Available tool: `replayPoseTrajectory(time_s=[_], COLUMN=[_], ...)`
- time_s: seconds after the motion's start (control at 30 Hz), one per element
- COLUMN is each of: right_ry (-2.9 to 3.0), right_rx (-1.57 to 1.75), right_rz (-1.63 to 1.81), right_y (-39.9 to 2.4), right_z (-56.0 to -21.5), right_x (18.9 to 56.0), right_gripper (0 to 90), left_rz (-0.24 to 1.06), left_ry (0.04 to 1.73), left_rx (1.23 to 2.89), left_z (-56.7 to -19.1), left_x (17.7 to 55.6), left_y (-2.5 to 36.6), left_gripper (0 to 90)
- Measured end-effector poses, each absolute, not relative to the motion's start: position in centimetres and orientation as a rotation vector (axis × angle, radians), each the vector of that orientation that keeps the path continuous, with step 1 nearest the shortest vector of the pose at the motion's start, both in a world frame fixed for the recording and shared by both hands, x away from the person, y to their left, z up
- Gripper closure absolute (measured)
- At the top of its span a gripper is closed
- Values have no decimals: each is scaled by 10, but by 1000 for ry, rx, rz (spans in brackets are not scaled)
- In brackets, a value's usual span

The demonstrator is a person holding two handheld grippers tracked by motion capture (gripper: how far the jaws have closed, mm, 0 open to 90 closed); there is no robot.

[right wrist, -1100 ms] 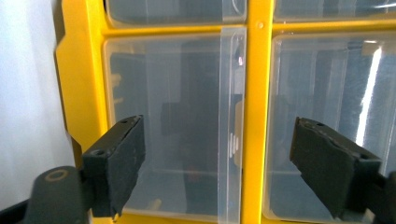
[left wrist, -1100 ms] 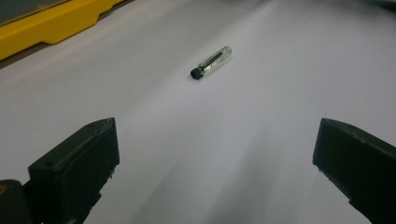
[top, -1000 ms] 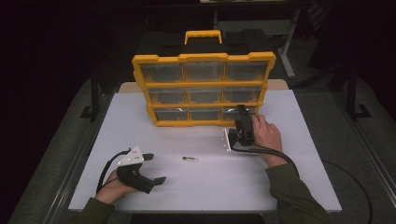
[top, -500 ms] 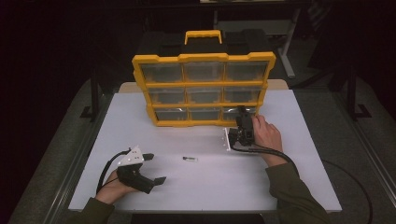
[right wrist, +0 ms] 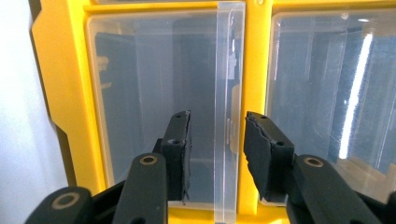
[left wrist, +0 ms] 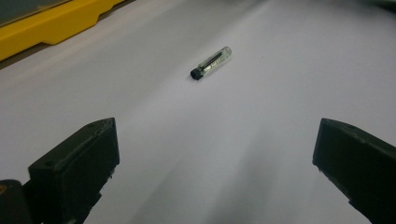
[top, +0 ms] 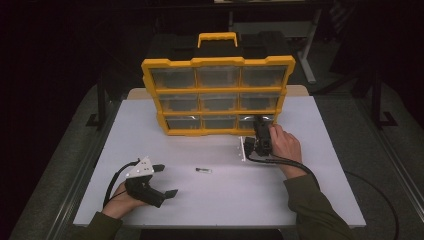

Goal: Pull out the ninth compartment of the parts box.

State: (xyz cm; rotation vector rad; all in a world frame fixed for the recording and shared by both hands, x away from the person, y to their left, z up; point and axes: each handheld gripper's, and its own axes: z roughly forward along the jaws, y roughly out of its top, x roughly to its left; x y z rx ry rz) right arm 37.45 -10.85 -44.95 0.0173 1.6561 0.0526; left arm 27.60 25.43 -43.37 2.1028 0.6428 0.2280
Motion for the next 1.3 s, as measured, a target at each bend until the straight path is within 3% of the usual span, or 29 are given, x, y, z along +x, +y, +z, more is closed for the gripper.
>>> replayPoseTrajectory(time_s=[0.53, 1.3], right_ry=[1628, 1625], right_rx=[52, 25], right_rz=[33, 2], right_y=[-109, -109], right_z=[-448, -448], right_x=[374, 370], right_gripper=[755, 779], left_rz=[229, 232], left_ry=[647, 648], left_rx=[2102, 2096], left_z=[-433, -433], left_x=[276, 275], left_y=[254, 255], left_gripper=[4, 4])
